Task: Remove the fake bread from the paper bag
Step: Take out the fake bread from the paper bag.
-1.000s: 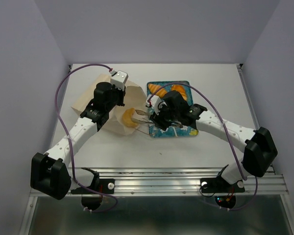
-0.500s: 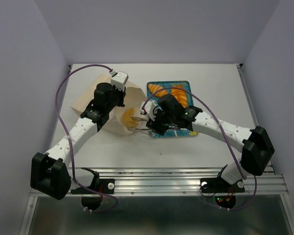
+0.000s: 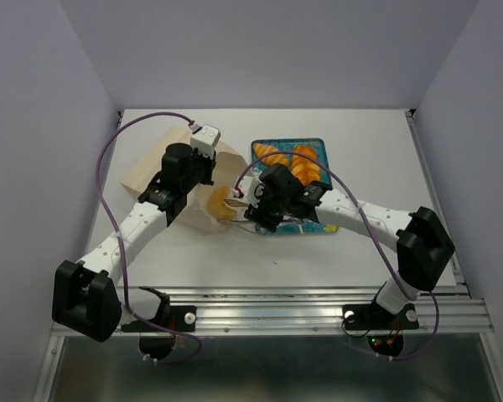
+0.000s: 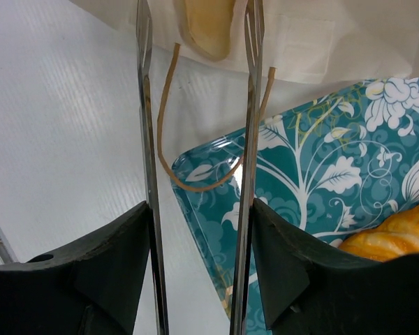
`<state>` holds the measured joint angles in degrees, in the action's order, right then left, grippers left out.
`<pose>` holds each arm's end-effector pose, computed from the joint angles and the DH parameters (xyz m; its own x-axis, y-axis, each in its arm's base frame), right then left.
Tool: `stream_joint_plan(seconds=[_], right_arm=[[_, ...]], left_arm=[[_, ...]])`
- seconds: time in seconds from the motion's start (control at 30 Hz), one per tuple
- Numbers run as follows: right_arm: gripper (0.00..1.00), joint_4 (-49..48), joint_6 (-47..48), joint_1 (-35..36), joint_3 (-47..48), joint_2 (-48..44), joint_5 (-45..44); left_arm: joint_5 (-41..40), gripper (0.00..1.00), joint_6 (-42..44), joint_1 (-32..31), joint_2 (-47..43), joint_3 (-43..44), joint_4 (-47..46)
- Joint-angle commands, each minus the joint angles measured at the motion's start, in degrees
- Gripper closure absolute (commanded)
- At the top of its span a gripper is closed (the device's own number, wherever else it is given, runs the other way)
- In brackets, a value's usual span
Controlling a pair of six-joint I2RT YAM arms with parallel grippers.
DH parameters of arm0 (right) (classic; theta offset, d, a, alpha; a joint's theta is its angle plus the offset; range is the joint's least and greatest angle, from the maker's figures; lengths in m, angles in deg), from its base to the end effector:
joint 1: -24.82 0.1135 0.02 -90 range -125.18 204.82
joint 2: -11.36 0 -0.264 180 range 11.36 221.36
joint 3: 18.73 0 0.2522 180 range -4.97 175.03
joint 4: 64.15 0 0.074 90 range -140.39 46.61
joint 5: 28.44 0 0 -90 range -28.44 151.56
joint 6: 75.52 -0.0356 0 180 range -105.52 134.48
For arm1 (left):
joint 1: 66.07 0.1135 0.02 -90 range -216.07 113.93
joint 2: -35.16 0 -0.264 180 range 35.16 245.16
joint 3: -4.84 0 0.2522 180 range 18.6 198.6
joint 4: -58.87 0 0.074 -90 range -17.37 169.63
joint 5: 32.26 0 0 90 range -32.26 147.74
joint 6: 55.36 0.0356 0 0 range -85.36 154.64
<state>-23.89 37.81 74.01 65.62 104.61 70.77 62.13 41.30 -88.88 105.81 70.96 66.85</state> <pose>0.2280 0.2728 0.2555 -0.1310 -0.7499 -0.6484 -0.9447 0.2929 -0.1478 0.2670 -0.1153 0.3190 -0.1455 0.1866 -0.9716 0.4755 0.8744 0.0968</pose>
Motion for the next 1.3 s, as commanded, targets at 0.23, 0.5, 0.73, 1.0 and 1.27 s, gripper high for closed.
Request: stream_joint_plan(seconds=[0.23,0.5,0.73,1.0,1.27], right_arm=[[0.53,-9.19,-1.18,1.17,1.92,0.7,-7.9],[0.79,-13.93,-4.07,1.17,-1.33,-4.65,-3.67],[0.9,-15.87,-20.57,-4.09,-4.31,-10.89,-0.47],[0.91,-17.71,-32.29,-15.52,-11.17,-19.95,18.9],[0.99,-20.77,-49.32,-31.5,-16.25,-24.78,35.78]], left_arm=[[0.45,1.0,0.64,-0.22,-0.96,-0.24,-3.1],[-1.04,1.0,0.55,-0.22,-0.34,0.55,-2.83],[-3.59,1.0,-0.41,-0.13,-0.69,0.64,-2.57],[-11.41,1.0,-5.16,-0.13,-0.34,2.48,-2.48],[-12.47,1.0,-6.3,0.13,0.98,3.46,-2.04]])
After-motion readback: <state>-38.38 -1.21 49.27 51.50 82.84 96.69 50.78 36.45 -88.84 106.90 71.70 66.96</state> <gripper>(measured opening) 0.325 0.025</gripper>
